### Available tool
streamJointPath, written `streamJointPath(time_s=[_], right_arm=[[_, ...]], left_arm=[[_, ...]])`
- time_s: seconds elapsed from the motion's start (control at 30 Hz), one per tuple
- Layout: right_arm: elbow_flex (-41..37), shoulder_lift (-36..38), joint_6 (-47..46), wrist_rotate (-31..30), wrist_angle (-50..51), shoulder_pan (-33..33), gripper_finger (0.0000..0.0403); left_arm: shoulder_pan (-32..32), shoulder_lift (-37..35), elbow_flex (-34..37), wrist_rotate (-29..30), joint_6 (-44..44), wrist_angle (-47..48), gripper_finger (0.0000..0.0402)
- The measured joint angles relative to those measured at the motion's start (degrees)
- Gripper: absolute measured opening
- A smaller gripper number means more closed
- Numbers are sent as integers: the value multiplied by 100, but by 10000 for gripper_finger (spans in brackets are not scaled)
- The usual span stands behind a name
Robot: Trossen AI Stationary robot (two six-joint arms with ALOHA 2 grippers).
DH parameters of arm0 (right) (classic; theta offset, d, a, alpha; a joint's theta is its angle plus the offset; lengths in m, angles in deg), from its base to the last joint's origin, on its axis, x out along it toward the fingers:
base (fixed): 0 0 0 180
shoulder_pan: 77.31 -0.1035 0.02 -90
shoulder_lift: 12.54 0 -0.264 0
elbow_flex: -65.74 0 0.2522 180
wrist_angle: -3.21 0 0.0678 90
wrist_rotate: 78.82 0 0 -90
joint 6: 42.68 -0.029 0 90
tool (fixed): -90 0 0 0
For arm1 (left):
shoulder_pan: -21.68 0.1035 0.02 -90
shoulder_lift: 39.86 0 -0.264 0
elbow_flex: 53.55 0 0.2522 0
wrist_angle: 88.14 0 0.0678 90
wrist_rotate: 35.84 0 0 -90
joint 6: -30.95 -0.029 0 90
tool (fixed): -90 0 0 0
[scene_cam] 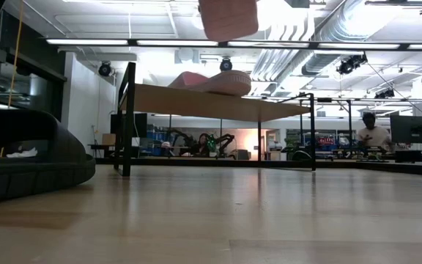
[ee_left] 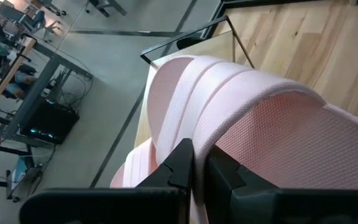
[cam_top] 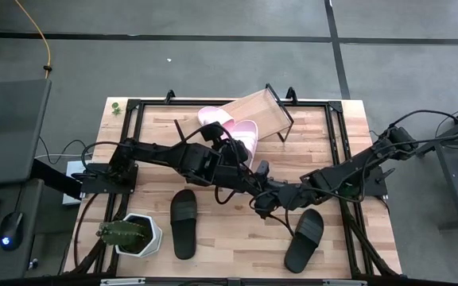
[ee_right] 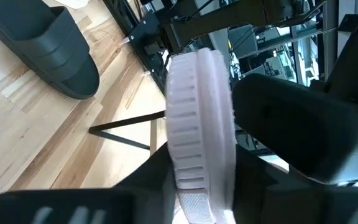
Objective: Pick and place slides into the shelf
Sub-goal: Put the pink slipper on the shelf
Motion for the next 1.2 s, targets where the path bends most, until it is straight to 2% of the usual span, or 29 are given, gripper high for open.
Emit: streamJointPath(time_s=[0.17,0.37,0.5,0.7,0.83,0.93,1.07,1.2], right_arm=[[0,0,-24,-26,-5,-2,38],[0,0,-133,9,-7,0,38],[0,2,-29,252,-14,4,38],[-2,130,13,919,-59,205,38],[-2,324,19,1597,69,502,38],[-15,468,-85,2515,249,805,37],[-11,726,-181,3792,175,1302,37],[-13,755,-145,4400,60,1741,37]], left_arm=[[0,2,0,16,-173,22,12],[-1,-11,0,16,-348,72,20],[0,-112,-4,-237,-484,83,54],[-9,-423,-7,-398,-483,151,132],[-4,-723,-4,-414,-485,180,176],[-13,-1044,-14,-393,-496,151,197],[-99,-1329,-7,-433,-548,54,205],[-278,-1573,-7,-480,-840,-389,200]])
